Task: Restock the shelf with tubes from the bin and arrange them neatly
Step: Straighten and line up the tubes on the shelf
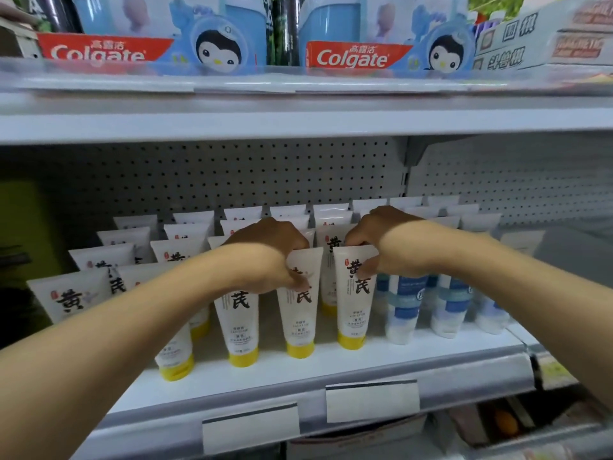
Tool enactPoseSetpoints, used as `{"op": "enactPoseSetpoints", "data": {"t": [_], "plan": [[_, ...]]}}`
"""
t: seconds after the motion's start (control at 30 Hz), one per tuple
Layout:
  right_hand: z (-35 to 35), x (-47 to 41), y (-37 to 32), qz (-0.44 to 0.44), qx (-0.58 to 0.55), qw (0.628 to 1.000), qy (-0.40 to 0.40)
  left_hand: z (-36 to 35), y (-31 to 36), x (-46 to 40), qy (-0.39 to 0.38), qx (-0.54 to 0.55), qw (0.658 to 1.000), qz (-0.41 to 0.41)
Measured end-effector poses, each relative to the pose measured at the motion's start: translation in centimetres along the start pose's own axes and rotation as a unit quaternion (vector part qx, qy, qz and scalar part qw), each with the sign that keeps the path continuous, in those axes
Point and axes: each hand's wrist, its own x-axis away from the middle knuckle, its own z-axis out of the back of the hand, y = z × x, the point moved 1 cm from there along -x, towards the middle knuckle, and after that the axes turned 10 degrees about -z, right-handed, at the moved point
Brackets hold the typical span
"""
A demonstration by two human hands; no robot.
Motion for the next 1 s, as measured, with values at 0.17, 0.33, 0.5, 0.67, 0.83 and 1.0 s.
{"op": "enactPoseSetpoints", "data": {"t": [0.17, 0.33, 0.5, 0.67, 0.83, 1.0], "plan": [[-0.1, -0.3, 0.3, 0.016, -0.019, 1.000, -0.003, 0.0, 0.1, -0.1, -0.003, 0.001, 1.000, 0.003], [-0.3, -0.5, 0.6, 0.015, -0.034, 0.999, -0.009, -0.1, -0.1, -0.2, -0.007, 0.009, 1.000, 0.013], [1.3, -0.3, 1.5, 0.019, -0.077, 0.997, 0.010, 1.7, 0.0, 0.0, 0.019, 0.038, 0.999, 0.009], [3.4, -2.3, 3.1, 0.010, -0.134, 0.985, 0.110, 4.1, -1.7, -0.9, 0.114, 0.044, 0.993, -0.008], [2.3, -5.4, 2.8, 0.051, -0.106, 0.993, 0.019, 3.7, -2.8, -3.0, 0.037, 0.024, 0.999, -0.002], [1.0, -6.9, 2.0, 0.086, -0.066, 0.994, -0.019, 2.3, -3.1, -4.6, -0.019, 0.000, 1.000, -0.001]]}}
